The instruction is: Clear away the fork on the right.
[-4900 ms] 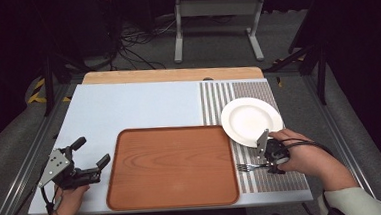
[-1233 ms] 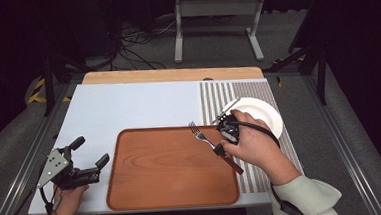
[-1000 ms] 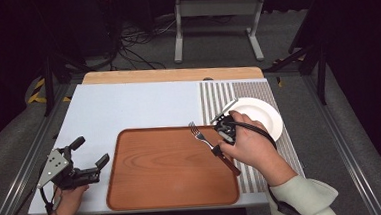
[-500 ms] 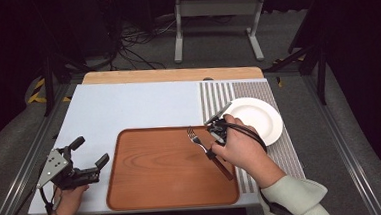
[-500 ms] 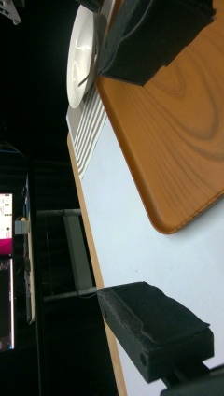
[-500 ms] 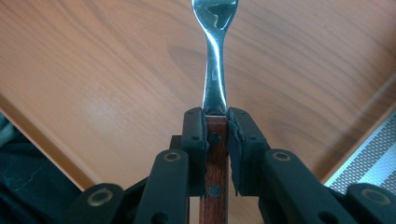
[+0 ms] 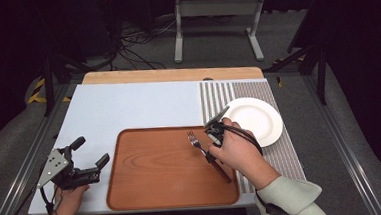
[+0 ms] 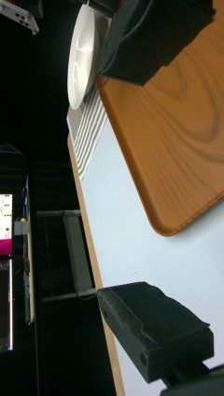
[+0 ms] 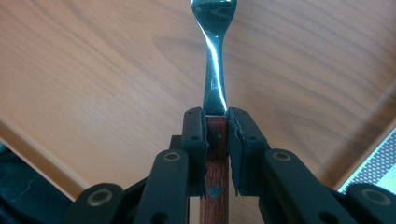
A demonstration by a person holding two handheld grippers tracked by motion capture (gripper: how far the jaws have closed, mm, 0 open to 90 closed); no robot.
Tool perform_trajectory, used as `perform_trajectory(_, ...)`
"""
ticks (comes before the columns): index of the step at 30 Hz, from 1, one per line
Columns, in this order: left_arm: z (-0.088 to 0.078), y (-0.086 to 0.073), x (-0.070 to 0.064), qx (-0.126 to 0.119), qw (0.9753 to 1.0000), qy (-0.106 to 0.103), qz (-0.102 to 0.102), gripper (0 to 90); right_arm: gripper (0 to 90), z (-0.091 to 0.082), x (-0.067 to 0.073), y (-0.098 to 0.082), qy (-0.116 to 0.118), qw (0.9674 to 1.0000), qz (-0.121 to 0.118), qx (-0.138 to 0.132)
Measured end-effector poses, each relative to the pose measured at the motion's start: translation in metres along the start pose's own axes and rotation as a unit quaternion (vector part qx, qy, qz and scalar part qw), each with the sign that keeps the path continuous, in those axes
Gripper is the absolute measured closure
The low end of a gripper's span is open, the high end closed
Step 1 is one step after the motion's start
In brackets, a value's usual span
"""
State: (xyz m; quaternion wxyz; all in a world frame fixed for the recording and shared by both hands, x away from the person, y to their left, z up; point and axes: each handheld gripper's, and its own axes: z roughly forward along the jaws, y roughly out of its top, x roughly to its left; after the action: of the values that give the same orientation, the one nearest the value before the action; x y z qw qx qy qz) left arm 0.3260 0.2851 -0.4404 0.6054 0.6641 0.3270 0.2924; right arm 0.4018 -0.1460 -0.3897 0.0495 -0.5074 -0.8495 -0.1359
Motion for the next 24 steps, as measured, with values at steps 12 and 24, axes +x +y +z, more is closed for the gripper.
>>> perform_trajectory(12,0.000,0.000,0.001,-0.001,1.0000,0.000,0.001,0.2,77.7,0.013,-0.001,0.000,0.004,0.9995,0.026,0.017)
perform_trajectory(24,0.000,0.000,0.001,0.000,1.0000,0.002,0.002,0.2,77.5,0.017,-0.004,-0.002,0.007,0.9985,0.045,0.030)
